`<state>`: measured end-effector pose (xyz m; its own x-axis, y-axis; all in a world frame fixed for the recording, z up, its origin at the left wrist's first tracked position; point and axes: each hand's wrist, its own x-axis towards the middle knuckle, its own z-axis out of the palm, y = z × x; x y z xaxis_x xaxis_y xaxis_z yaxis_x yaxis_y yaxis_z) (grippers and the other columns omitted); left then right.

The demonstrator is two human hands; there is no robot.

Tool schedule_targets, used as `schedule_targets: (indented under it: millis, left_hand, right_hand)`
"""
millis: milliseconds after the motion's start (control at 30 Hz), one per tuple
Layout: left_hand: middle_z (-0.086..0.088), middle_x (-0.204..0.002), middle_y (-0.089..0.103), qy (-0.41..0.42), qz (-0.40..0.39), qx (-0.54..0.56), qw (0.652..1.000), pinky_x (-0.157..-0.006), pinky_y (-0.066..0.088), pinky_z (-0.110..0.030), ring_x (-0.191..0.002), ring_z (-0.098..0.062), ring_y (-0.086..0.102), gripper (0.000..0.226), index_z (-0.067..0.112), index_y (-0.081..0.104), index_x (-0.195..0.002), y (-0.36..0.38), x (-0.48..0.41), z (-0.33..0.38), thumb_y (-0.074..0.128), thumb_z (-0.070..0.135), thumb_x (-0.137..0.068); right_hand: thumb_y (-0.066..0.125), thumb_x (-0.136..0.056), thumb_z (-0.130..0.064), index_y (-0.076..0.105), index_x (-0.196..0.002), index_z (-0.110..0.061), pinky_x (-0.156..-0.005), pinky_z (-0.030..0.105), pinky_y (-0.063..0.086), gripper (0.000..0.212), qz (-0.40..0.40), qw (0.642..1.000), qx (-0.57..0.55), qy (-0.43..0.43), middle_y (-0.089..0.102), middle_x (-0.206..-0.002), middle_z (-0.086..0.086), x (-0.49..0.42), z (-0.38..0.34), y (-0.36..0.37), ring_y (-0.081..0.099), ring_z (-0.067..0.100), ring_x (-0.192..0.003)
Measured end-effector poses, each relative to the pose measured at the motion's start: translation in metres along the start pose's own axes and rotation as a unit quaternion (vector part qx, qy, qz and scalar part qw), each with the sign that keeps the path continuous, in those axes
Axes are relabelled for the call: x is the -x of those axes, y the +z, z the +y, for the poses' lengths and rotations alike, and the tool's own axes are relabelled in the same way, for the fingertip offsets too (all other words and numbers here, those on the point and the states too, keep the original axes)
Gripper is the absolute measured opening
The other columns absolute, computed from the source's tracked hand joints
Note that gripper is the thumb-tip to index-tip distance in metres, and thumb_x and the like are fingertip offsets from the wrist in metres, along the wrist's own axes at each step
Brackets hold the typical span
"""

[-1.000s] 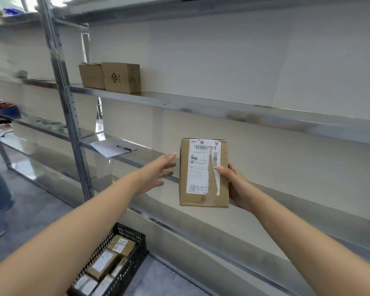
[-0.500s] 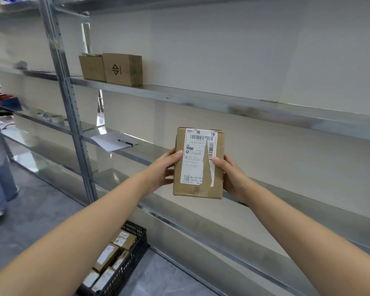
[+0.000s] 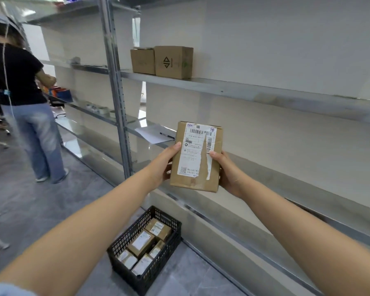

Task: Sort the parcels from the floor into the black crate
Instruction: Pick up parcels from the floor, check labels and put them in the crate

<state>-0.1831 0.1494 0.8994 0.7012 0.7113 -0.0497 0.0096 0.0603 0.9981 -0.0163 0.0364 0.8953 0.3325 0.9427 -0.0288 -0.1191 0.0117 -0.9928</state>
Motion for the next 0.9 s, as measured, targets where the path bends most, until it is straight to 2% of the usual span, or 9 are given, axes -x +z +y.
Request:
schedule_targets:
  millis: [100, 233, 300, 367, 433, 500, 633, 800, 900]
  left_hand:
    - [0.005, -0.106, 0.072, -0.013, 0.023, -0.007, 1.000, -0.085, 0.053, -0.036, -0.105, -0.019, 0.065, 0.048, 0.034, 0.064, -0.114, -0.051, -0.004, -0.008, 0.051, 0.066, -0.080]
    - [0.002, -0.114, 0.070, -0.043, 0.042, 0.003, 0.998, -0.097, 0.048, -0.043, -0.111, -0.022, 0.062, 0.053, 0.034, 0.063, -0.117, -0.108, -0.017, -0.023, 0.052, 0.067, -0.077]
    - [0.001, -0.117, 0.069, -0.057, 0.048, 0.008, 0.997, -0.099, 0.046, -0.046, -0.112, -0.023, 0.061, 0.056, 0.034, 0.063, -0.118, -0.128, -0.028, -0.033, 0.052, 0.068, -0.075]
    - [0.001, -0.119, 0.068, -0.070, 0.058, 0.012, 0.996, -0.100, 0.045, -0.046, -0.113, -0.023, 0.061, 0.056, 0.033, 0.062, -0.120, -0.146, -0.046, -0.043, 0.050, 0.068, -0.078]
    - [0.000, -0.115, 0.070, -0.082, 0.067, 0.030, 0.994, -0.094, 0.050, -0.043, -0.108, -0.023, 0.064, 0.050, 0.032, 0.063, -0.118, -0.160, -0.071, -0.053, 0.046, 0.064, -0.084]
    - [0.001, -0.108, 0.073, -0.098, 0.072, 0.048, 0.991, -0.078, 0.057, -0.037, -0.098, -0.021, 0.070, 0.044, 0.032, 0.066, -0.112, -0.172, -0.102, -0.059, 0.043, 0.062, -0.088]
    - [0.001, -0.100, 0.075, -0.133, 0.077, 0.045, 0.987, -0.058, 0.057, -0.031, -0.087, -0.020, 0.073, 0.044, 0.032, 0.067, -0.107, -0.192, -0.170, -0.062, 0.041, 0.062, -0.089]
    - [0.004, -0.107, 0.073, -0.154, 0.065, 0.033, 0.985, -0.059, 0.057, -0.029, -0.090, -0.017, 0.072, 0.048, 0.031, 0.057, -0.124, -0.222, -0.247, -0.077, 0.040, 0.060, -0.090]
    - [0.006, -0.103, 0.074, -0.173, 0.044, 0.034, 0.983, -0.059, 0.057, -0.030, -0.088, -0.015, 0.072, 0.044, 0.033, 0.057, -0.122, -0.243, -0.284, -0.101, 0.041, 0.059, -0.091]
  right_hand:
    - [0.052, -0.089, -0.046, 0.038, -0.138, -0.033, -0.093, 0.043, 0.051, 0.052, -0.017, 0.999, 0.011, 0.025, 0.061, -0.126, -0.001, -0.029, 0.018, 0.044, 0.059, 0.021, -0.113]
    - [0.053, -0.087, -0.052, 0.041, -0.134, -0.037, -0.078, 0.035, 0.056, 0.050, -0.040, 0.997, 0.013, 0.067, 0.062, -0.122, -0.001, -0.068, 0.044, 0.084, 0.061, 0.021, -0.109]
    - [0.053, -0.086, -0.053, 0.042, -0.133, -0.036, -0.072, 0.033, 0.056, 0.051, -0.042, 0.996, 0.014, 0.082, 0.063, -0.118, -0.001, -0.092, 0.057, 0.096, 0.062, 0.021, -0.105]
    - [0.054, -0.085, -0.053, 0.043, -0.132, -0.039, -0.073, 0.037, 0.056, 0.050, -0.032, 0.995, 0.012, 0.092, 0.065, -0.115, -0.002, -0.121, 0.071, 0.103, 0.063, 0.020, -0.103]
    - [0.056, -0.082, -0.054, 0.043, -0.127, -0.046, -0.080, 0.042, 0.056, 0.047, -0.025, 0.995, 0.004, 0.096, 0.066, -0.113, -0.008, -0.153, 0.084, 0.109, 0.063, 0.019, -0.104]
    - [0.058, -0.078, -0.054, 0.042, -0.124, -0.051, -0.080, 0.043, 0.056, 0.049, -0.017, 0.995, -0.014, 0.097, 0.067, -0.108, -0.013, -0.187, 0.096, 0.113, 0.063, 0.017, -0.103]
    - [0.054, -0.075, -0.059, 0.035, -0.130, -0.054, -0.089, 0.046, 0.052, 0.059, 0.008, 0.994, -0.033, 0.108, 0.067, -0.110, -0.012, -0.255, 0.111, 0.111, 0.063, 0.018, -0.104]
    - [0.047, -0.083, -0.055, 0.029, -0.135, -0.051, -0.093, 0.048, 0.050, 0.055, 0.032, 0.988, -0.061, 0.141, 0.065, -0.118, -0.009, -0.329, 0.130, 0.108, 0.063, 0.020, -0.106]
    - [0.045, -0.091, -0.048, 0.023, -0.139, -0.045, -0.095, 0.049, 0.049, 0.053, 0.059, 0.984, -0.067, 0.154, 0.062, -0.117, -0.006, -0.366, 0.152, 0.111, 0.062, 0.020, -0.105]
